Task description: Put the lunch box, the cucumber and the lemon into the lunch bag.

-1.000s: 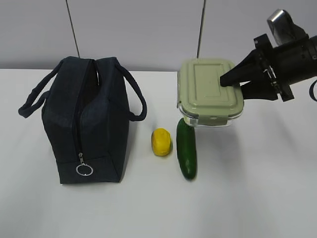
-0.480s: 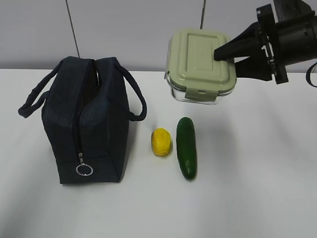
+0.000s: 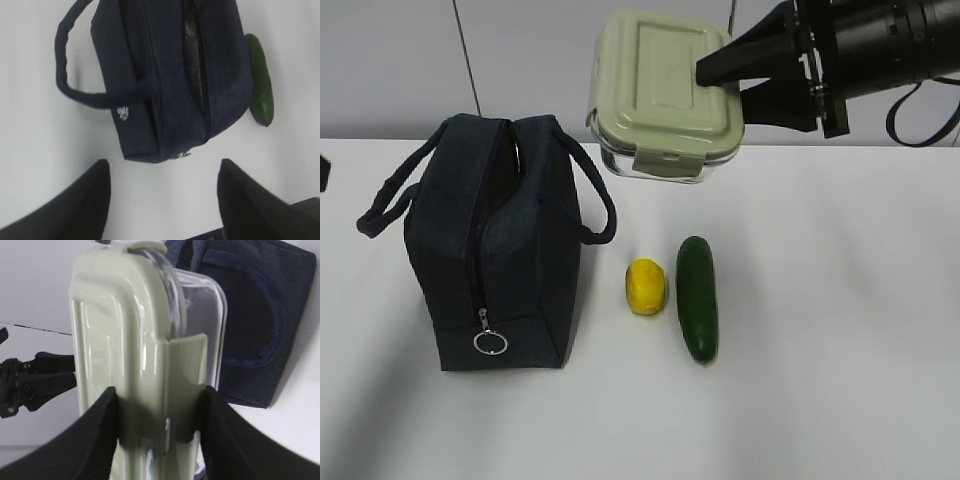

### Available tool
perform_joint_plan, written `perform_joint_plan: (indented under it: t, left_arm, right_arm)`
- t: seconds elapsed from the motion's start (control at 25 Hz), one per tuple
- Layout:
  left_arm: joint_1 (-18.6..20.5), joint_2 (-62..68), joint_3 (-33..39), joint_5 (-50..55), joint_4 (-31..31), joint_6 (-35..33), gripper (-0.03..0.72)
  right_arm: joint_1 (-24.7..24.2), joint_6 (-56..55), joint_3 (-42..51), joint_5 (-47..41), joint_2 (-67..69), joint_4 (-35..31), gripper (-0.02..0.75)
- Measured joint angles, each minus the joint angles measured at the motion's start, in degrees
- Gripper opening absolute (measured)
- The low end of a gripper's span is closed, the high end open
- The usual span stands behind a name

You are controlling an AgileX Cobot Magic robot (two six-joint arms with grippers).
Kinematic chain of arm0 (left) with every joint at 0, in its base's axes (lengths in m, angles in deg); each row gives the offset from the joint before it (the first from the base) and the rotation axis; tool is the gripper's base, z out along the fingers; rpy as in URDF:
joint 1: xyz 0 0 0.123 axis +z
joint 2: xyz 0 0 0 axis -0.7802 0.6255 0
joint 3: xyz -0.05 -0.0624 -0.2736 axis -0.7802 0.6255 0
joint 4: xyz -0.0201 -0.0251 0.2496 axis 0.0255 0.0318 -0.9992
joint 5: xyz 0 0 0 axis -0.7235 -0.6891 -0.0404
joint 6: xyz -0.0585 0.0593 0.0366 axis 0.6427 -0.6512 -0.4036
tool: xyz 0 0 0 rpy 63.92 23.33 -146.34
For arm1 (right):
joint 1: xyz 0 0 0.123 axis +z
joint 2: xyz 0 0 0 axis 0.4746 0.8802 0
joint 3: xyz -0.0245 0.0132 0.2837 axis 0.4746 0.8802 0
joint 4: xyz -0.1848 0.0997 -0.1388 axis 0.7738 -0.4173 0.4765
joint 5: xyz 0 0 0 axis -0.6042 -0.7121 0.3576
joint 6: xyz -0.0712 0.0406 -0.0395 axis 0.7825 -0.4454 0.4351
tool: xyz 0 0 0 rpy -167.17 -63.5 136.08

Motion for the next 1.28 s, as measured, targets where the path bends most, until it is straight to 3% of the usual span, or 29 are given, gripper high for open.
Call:
perform_joint_plan:
  t: [0.24,0.56,1.0,1.08,1.28]
  left_arm:
    - [0.0,11.8,-8.4,-0.4,6.0,-4.0,0.468]
    - [0.0,24.3,-14.8,-2.3,7.8,-6.5,0.454]
    - [0.0,34.0,-16.9,-3.7,10.5,-9.6,0.400]
    - [0.0,34.9,-16.9,-3.8,10.5,-9.7,0.341]
    - [0.0,35.4,-16.9,-3.8,11.4,-12.2,0.045]
  right_arm:
    - [1.3,0.1,-1.2,-0.2,-0.1,-1.3,0.356]
    - [4.2,0.7,-1.2,-0.3,0.0,-3.0,0.356]
    - [8.5,3.6,-1.4,-0.1,4.8,-8.5,0.356]
    - [9.3,4.3,-1.4,0.0,6.1,-10.0,0.356]
    - [11.0,5.7,-2.5,0.5,9.5,-12.4,0.356]
